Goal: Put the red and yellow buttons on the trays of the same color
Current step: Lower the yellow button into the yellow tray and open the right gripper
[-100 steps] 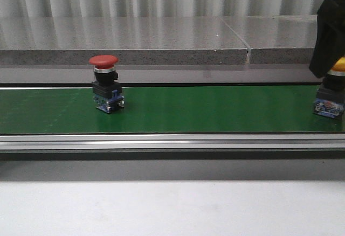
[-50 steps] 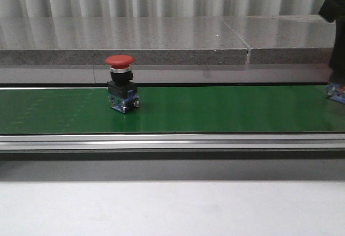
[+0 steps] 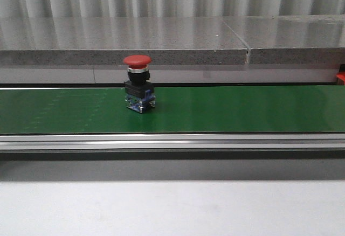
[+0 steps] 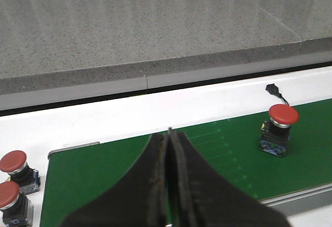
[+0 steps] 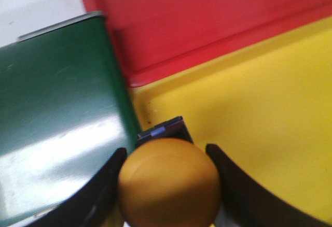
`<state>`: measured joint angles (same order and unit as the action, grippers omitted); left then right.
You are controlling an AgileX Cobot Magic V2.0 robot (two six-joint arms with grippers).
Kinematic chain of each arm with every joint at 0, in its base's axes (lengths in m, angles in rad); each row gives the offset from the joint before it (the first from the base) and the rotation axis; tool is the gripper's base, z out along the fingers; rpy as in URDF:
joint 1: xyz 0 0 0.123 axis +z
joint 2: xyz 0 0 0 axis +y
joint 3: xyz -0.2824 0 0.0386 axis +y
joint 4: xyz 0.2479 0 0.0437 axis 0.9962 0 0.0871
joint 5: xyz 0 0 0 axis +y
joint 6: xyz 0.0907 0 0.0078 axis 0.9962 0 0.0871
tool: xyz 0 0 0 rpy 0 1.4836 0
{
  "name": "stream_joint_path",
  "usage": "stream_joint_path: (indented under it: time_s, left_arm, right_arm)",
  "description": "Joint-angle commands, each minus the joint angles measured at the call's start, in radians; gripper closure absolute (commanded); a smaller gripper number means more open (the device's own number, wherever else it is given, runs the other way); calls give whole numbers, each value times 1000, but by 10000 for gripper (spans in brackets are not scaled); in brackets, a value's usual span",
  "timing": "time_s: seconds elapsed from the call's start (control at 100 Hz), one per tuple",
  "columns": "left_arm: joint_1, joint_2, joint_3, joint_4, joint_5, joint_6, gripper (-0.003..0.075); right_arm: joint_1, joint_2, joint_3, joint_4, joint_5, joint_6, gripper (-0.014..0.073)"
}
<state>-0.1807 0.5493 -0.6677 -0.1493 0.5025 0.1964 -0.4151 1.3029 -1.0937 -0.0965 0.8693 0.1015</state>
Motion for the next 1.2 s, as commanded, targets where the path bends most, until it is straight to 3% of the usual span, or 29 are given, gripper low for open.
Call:
stream_joint_path:
  time_s: [0.0,0.16,0.57,1.03,1.11,1.19]
  left_arm:
    - [-8,0,-27,-17,-75,-7,741]
    - [-8,0,-27,-17,-75,-7,741]
    - [-8,0,-27,-17,-75,-7,741]
    - [-8,0,-27,-17,-75,-7,741]
    - [-8,0,-27,-17,-75,-7,741]
    - [-8,0,-27,-17,-75,-7,741]
  right_arm:
    - [-63,-6,-8,-15,-77,29,444]
    - [-122,47,30,-11,-147,53,444]
    - [-123,236,51,2,-266,53,444]
    - [-123,314,52,12,-231,53,444]
    - [-123,320,52,16,-208,53,424]
    - [-123,320,52,16,-198,53,317]
